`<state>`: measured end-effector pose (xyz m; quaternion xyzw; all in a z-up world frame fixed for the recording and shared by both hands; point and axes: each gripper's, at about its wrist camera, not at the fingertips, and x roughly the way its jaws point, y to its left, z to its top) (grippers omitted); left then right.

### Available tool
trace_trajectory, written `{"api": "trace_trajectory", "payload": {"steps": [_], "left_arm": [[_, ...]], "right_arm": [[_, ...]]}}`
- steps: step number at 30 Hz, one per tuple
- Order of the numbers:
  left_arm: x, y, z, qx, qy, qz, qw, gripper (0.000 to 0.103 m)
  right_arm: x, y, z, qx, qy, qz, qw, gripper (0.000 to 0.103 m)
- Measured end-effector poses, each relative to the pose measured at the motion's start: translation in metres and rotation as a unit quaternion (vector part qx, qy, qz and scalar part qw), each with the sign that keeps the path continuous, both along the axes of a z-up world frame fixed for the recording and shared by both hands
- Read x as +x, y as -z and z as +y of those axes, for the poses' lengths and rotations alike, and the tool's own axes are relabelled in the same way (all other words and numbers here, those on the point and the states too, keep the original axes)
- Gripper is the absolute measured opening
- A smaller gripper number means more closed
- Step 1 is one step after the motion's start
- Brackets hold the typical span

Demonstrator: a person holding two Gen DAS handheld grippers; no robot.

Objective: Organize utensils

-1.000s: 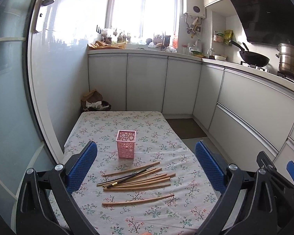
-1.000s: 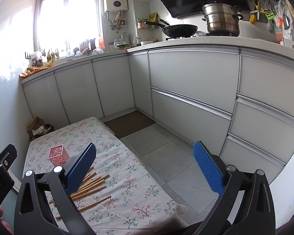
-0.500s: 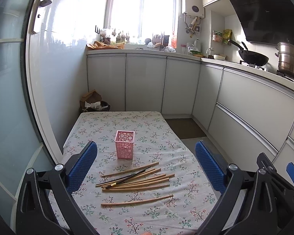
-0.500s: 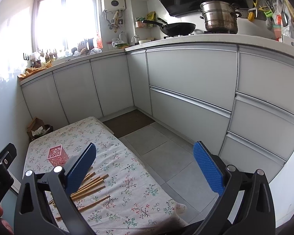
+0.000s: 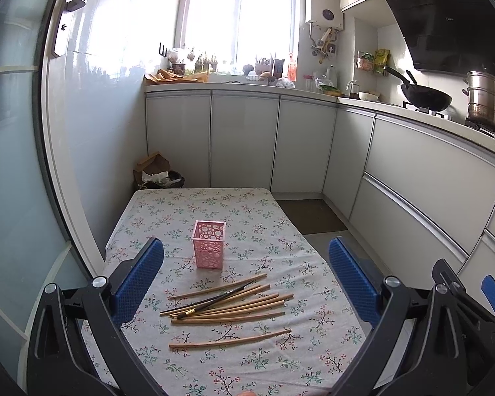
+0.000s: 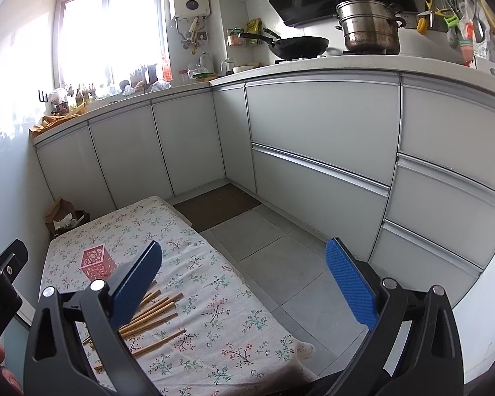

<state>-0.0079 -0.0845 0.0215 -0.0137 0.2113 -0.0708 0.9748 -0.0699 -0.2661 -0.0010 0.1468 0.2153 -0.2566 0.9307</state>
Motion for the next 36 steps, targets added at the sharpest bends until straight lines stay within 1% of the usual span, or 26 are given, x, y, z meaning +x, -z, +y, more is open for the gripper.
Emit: {"api": "trace_trajectory", "payload": {"steps": [25,27,28,29,31,32,33,34,36], "left_arm": [[0.003,0.005,0.005,-0.001,0.001,0.005,1.0,0.096],[0.013,0.007,0.004,0.006,0.007,0.014,0.9999,0.096],[0.023,0.008,0.002,0.015,0.017,0.024,0.9995,0.096],[0.033,0.009,0.0,0.022,0.032,0.034,0.9987,0.096],[0.059,0.014,-0.008,0.038,0.079,0.068,0.9938,0.096],[0.074,0.017,-0.014,0.047,0.104,0.093,0.9891,0.096],[0.092,0.023,-0.022,0.057,0.138,0.125,0.9809,0.096],[0.104,0.027,-0.029,0.066,0.159,0.146,0.9742,0.096],[0.133,0.041,-0.048,0.089,0.203,0.195,0.9554,0.096]], "right_arm": [[0.0,0.002,0.004,0.0,-0.001,0.003,1.0,0.097],[0.004,0.005,0.001,0.01,-0.004,0.009,1.0,0.097],[0.006,0.008,-0.002,0.021,-0.007,0.014,1.0,0.097],[0.009,0.013,-0.008,0.043,-0.012,0.02,0.999,0.097],[0.016,0.026,-0.021,0.091,-0.015,0.033,0.995,0.097],[0.021,0.034,-0.027,0.115,-0.016,0.041,0.992,0.097],[0.026,0.042,-0.033,0.137,-0.018,0.05,0.989,0.097],[0.032,0.053,-0.04,0.16,-0.02,0.062,0.985,0.097],[0.043,0.073,-0.05,0.191,-0.02,0.083,0.978,0.097]]}}
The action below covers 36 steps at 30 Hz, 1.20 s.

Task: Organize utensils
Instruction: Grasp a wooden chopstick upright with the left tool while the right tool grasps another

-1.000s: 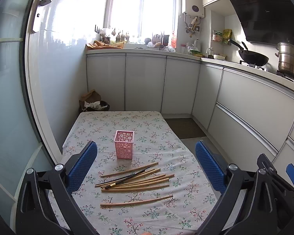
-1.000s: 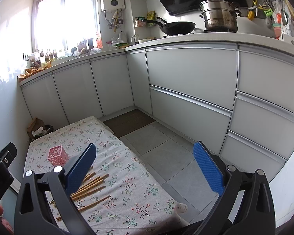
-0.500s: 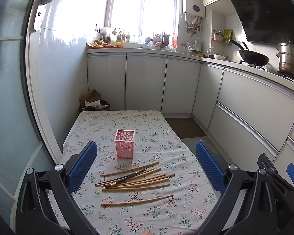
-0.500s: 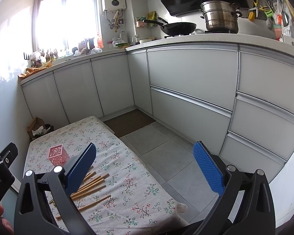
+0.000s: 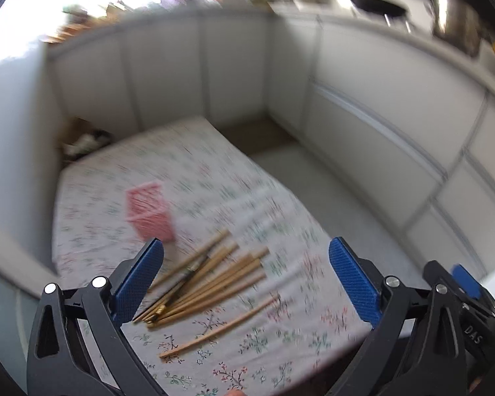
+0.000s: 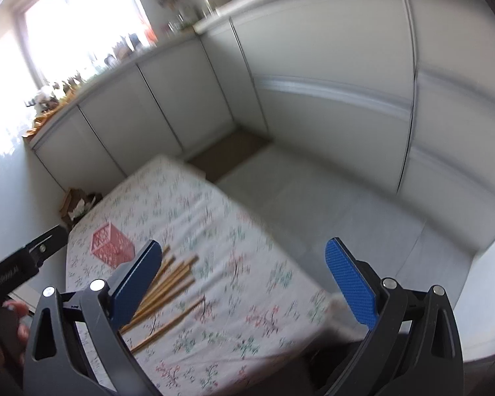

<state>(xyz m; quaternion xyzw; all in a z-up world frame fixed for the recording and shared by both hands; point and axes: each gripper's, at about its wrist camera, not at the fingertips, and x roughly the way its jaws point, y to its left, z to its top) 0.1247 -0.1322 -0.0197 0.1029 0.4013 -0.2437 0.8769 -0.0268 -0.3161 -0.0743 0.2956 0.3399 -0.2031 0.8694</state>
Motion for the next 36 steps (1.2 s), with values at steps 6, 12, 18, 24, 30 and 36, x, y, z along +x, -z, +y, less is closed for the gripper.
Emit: {"api": "trace_trajectory", "payload": {"steps": [6,12,18,24,30,36], "left_arm": [[0.056,0.055,-0.041,0.069,0.067,0.091,0.9912,0.096],[0.115,0.124,-0.068,0.15,0.112,0.172,0.9672,0.096],[0.156,0.169,-0.074,0.21,0.133,0.199,0.9478,0.095],[0.187,0.195,-0.072,0.241,0.126,0.21,0.9392,0.077],[0.209,0.211,-0.067,0.246,0.132,0.228,0.9327,0.053],[0.216,0.224,-0.061,0.226,0.143,0.253,0.9298,0.039]], "right_arm": [[0.025,0.037,-0.009,0.011,-0.005,0.036,0.999,0.097],[0.052,0.073,-0.012,0.021,-0.023,0.072,0.997,0.097],[0.074,0.102,-0.011,0.03,-0.04,0.095,0.994,0.097],[0.087,0.117,-0.009,0.041,-0.056,0.108,0.992,0.097],[0.097,0.12,-0.001,0.041,-0.075,0.111,0.99,0.097],[0.1,0.121,0.0,0.035,-0.075,0.114,0.99,0.097]]}}
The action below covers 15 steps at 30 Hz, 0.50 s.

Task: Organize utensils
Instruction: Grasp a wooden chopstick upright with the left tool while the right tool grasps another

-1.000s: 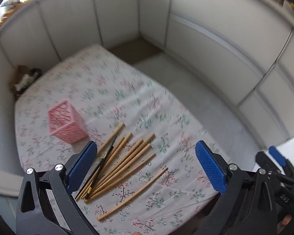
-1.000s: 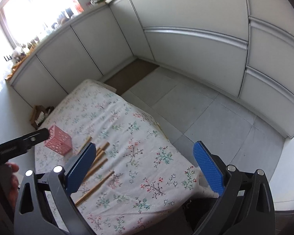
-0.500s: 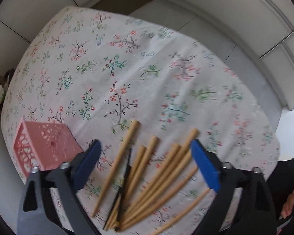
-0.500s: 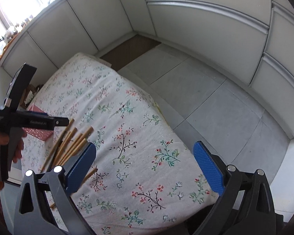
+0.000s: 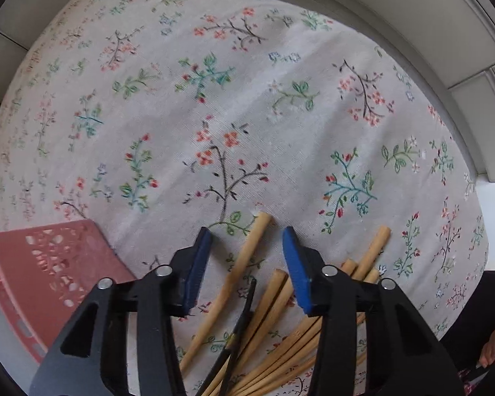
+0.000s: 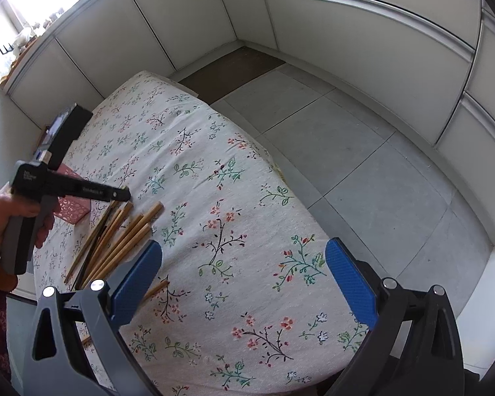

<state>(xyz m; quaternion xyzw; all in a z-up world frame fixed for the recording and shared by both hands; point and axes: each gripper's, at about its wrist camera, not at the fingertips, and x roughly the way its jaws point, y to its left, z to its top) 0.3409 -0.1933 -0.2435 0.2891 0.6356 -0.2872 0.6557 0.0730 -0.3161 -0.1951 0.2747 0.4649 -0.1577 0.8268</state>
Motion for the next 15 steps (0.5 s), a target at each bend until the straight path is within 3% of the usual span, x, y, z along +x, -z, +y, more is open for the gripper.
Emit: {"api": "trace_trajectory", "payload": {"steps": [5,6,7,11,15], "left_arm": [[-0.002,-0.007,0.011,-0.023,-0.008,0.001,0.9997,0.03],[-0.004,-0.01,0.016,-0.027,-0.014,-0.004,0.9995,0.018],[-0.004,-0.013,0.021,-0.035,-0.021,-0.007,0.9991,0.013],[-0.018,-0.021,0.045,-0.06,-0.045,-0.031,0.9967,0.012],[-0.044,-0.059,0.08,-0.119,-0.081,-0.057,0.9879,0.012]], "right_arm": [[0.003,0.002,0.005,-0.007,-0.007,0.009,1.0,0.097],[0.004,0.002,0.006,-0.008,-0.01,0.012,1.0,0.097],[0.004,0.002,0.007,-0.007,-0.012,0.015,1.0,0.097],[0.008,0.006,0.013,0.009,-0.023,0.033,0.999,0.097],[0.017,0.016,0.019,0.079,-0.017,0.062,0.995,0.097]]}}
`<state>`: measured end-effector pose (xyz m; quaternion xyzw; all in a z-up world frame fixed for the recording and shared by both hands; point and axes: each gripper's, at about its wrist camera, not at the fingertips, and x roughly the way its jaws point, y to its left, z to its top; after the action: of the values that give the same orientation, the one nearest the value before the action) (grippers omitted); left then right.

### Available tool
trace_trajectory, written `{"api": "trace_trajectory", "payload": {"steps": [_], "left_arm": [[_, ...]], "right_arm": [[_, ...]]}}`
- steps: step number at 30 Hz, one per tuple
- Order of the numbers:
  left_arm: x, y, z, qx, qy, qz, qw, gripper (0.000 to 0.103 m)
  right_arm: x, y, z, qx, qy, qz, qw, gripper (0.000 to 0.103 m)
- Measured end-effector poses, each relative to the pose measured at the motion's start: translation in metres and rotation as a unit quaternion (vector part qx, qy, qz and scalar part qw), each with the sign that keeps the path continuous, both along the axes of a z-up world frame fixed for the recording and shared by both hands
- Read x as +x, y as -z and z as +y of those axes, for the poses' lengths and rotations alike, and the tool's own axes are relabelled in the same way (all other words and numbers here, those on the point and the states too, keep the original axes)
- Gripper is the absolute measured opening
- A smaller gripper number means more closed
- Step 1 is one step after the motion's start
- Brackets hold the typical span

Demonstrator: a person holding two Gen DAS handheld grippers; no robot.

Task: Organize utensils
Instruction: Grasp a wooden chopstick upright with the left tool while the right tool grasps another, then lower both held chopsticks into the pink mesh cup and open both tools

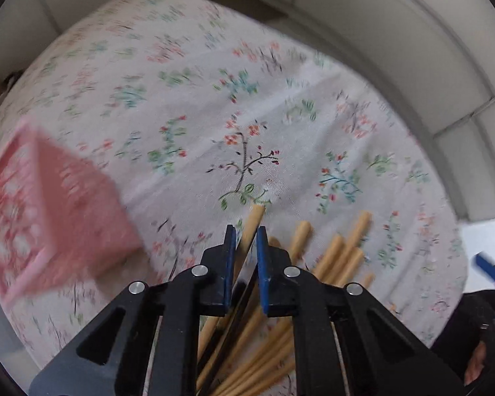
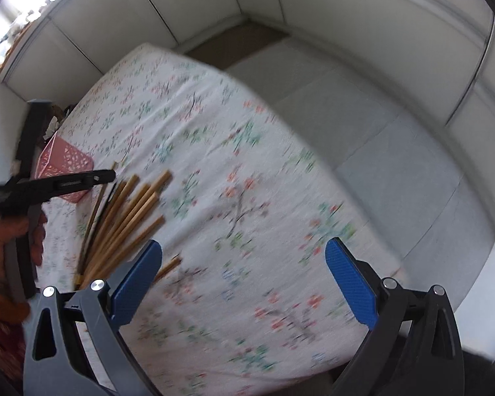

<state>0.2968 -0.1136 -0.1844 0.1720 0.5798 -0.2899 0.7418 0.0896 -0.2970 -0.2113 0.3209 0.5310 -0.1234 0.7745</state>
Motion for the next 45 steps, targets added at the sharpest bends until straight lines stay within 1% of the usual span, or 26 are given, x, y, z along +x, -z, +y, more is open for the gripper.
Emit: {"api": "trace_trajectory", "payload": {"steps": [1,4,6,7,8,9,10,12,13,14,16,17,20,22,23,24,25,27,29,31,32,34,36,38,42,45], "left_arm": [[-0.008,-0.014,0.011,-0.016,-0.007,-0.013,0.9998,0.012],[-0.031,-0.061,0.042,-0.061,-0.023,-0.057,0.9963,0.011],[-0.047,-0.093,0.06,-0.094,-0.034,-0.086,0.9913,0.011],[-0.06,-0.107,0.069,-0.108,-0.039,-0.108,0.9876,0.01],[-0.058,-0.114,0.074,-0.115,-0.041,-0.125,0.9846,0.009],[-0.066,-0.126,0.083,-0.125,-0.042,-0.145,0.9806,0.008],[-0.078,-0.145,0.093,-0.137,-0.041,-0.169,0.9752,0.007],[-0.091,-0.161,0.101,-0.16,-0.041,-0.198,0.9663,0.007],[-0.1,-0.174,0.109,-0.172,-0.047,-0.218,0.9597,0.007],[-0.109,-0.18,0.115,-0.182,-0.053,-0.228,0.9551,0.007],[-0.12,-0.196,0.129,-0.208,-0.064,-0.251,0.9434,0.006],[-0.126,-0.201,0.133,-0.217,-0.068,-0.26,0.9386,0.006],[-0.141,-0.217,0.138,-0.251,-0.069,-0.279,0.9244,0.006],[-0.148,-0.221,0.138,-0.265,-0.061,-0.29,0.9176,0.006],[-0.154,-0.224,0.136,-0.272,-0.059,-0.295,0.9141,0.006],[-0.159,-0.225,0.133,-0.277,-0.057,-0.299,0.9114,0.006],[-0.165,-0.228,0.133,-0.281,-0.055,-0.303,0.9091,0.006],[-0.171,-0.232,0.135,-0.287,-0.057,-0.306,0.906,0.006],[-0.172,-0.231,0.139,-0.297,-0.065,-0.302,0.9035,0.006],[-0.172,-0.228,0.143,-0.302,-0.075,-0.296,0.9033,0.006],[-0.173,-0.227,0.144,-0.302,-0.079,-0.294,0.9032,0.006],[-0.172,-0.224,0.147,-0.304,-0.092,-0.289,0.9031,0.006],[-0.17,-0.222,0.148,-0.305,-0.109,-0.286,0.9019,0.006],[-0.168,-0.221,0.148,-0.304,-0.12,-0.284,0.9013,0.006],[-0.165,-0.229,0.145,-0.296,-0.134,-0.293,0.8993,0.006],[-0.157,-0.236,0.141,-0.289,-0.143,-0.297,0.8988,0.006]], "right_arm": [[0.004,0.002,0.002,0.024,0.005,0.013,1.0,0.097],[0.016,0.003,0.015,0.056,0.014,0.031,0.998,0.093],[0.025,0.005,0.029,0.055,0.016,0.052,0.997,0.082],[0.029,0.009,0.034,0.057,0.014,0.067,0.996,0.078],[0.034,0.016,0.041,0.065,0.011,0.087,0.994,0.067],[0.037,0.024,0.047,0.082,0.011,0.106,0.991,0.06],[0.039,0.029,0.051,0.092,0.014,0.119,0.989,0.059],[0.043,0.04,0.064,0.107,0.029,0.145,0.983,0.059],[0.045,0.042,0.067,0.105,0.035,0.151,0.982,0.06],[0.048,0.039,0.071,0.089,0.043,0.147,0.984,0.06],[0.056,0.038,0.085,0.089,0.042,0.152,0.983,0.055],[0.06,0.04,0.091,0.09,0.041,0.16,0.982,0.048],[0.068,0.037,0.104,0.056,0.052,0.167,0.983,0.048],[0.07,0.037,0.11,0.043,0.063,0.169,0.983,0.046],[0.072,0.036,0.111,0.031,0.062,0.169,0.983,0.039],[0.075,0.036,0.113,0.015,0.061,0.17,0.984,0.021],[0.077,0.037,0.113,0.003,0.059,0.166,0.984,0.015],[0.076,0.037,0.112,0.003,0.044,0.157,0.987,0.009],[0.074,0.037,0.111,0.005,0.035,0.142,0.989,0.007],[0.066,0.034,0.105,0.018,0.025,0.104,0.994,0.005],[0.063,0.029,0.102,0.013,0.018,0.085,0.996,0.005],[0.056,0.013,0.103,0.012,0.003,0.031,0.999,0.005],[0.049,-0.012,0.108,-0.008,-0.013,-0.022,1.0,0.005],[0.043,-0.037,0.11,-0.027,-0.028,-0.068,0.997,0.005],[0.029,-0.095,0.105,-0.067,-0.055,-0.161,0.983,0.005],[0.022,-0.139,0.099,-0.077,-0.068,-0.209,0.972,0.005]]}}
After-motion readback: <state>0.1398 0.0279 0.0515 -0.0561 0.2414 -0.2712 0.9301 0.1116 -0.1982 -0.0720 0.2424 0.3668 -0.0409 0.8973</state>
